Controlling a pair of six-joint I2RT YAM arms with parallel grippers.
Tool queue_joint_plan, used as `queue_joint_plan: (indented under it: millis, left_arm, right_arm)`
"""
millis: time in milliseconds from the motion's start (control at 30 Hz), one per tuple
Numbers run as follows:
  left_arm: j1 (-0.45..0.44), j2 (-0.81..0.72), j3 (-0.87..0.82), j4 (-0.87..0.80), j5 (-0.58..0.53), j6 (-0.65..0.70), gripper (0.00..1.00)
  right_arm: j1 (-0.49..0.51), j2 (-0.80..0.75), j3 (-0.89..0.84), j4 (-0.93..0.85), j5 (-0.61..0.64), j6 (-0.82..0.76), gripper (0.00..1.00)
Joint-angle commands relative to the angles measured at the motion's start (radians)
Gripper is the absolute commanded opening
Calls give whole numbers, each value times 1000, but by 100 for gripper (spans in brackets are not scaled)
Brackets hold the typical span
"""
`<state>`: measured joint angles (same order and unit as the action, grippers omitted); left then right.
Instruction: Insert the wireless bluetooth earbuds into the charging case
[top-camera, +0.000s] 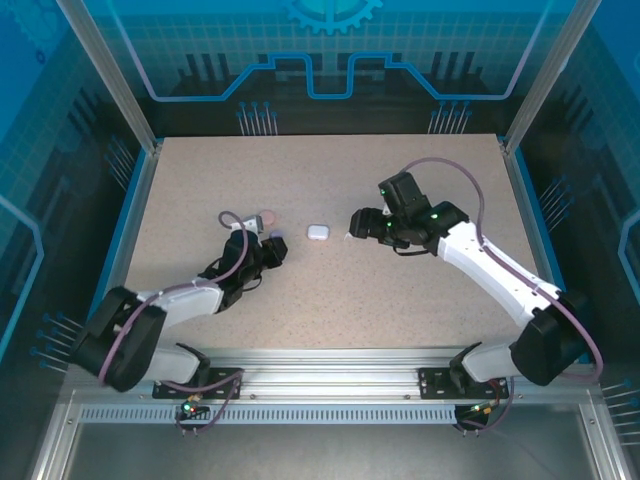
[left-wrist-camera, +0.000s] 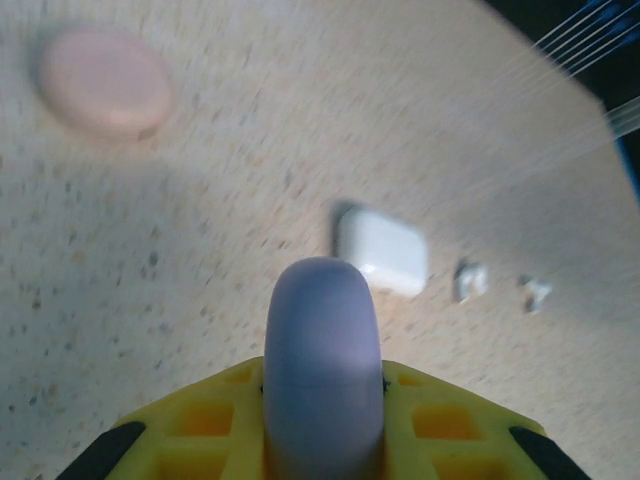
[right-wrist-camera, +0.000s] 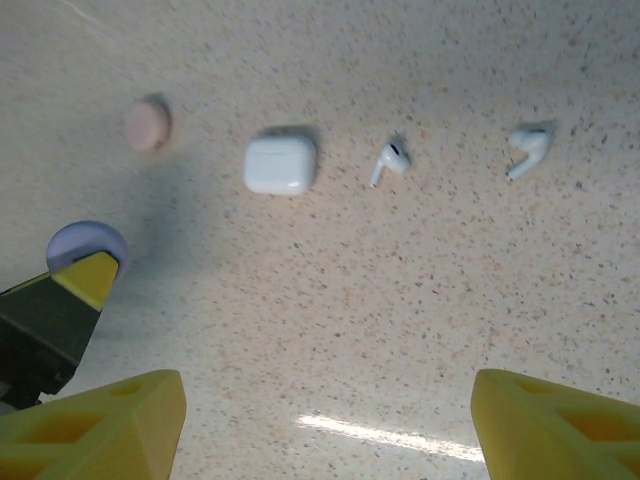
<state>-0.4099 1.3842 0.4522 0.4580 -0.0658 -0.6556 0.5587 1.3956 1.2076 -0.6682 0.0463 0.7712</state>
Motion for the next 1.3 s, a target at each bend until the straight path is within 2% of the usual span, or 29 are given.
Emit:
queue_joint_plan:
  millis: [0,133,300,367,600,733,933,1233,1267]
  left_arm:
    - [37,86,47,-36,86,-32,0]
    - [87,167,60,-54,125,-25,1]
    - [146,197,88,-145,128,-25,18]
    - [163,189,99,-193,115,-28,38]
    - [219,56,134,-395,50,-29,76]
    - [241,-52,169,-489,14,5,97]
    - [250,-152,250,-570,2,31,99]
    - [261,-215,343,-597,-37,-49,99]
    - [263,-219,343,-590,-42,-60,99]
  right_arm:
    - [25,29,-11,21,37,10,76]
    - [32,61,-14,20,48,4,76]
    - [45,99,6,29,51,-20,76]
    - [55,125,25,20,61,-27,76]
    - [95,242,124,-25,104,-13,77]
    - [115,353,238,-74,131,16,77]
    - [125,557,461,-179,163,78,78]
    - [139,846,817,-351,197,97,80]
    - [140,873,848,-365,199,101,84]
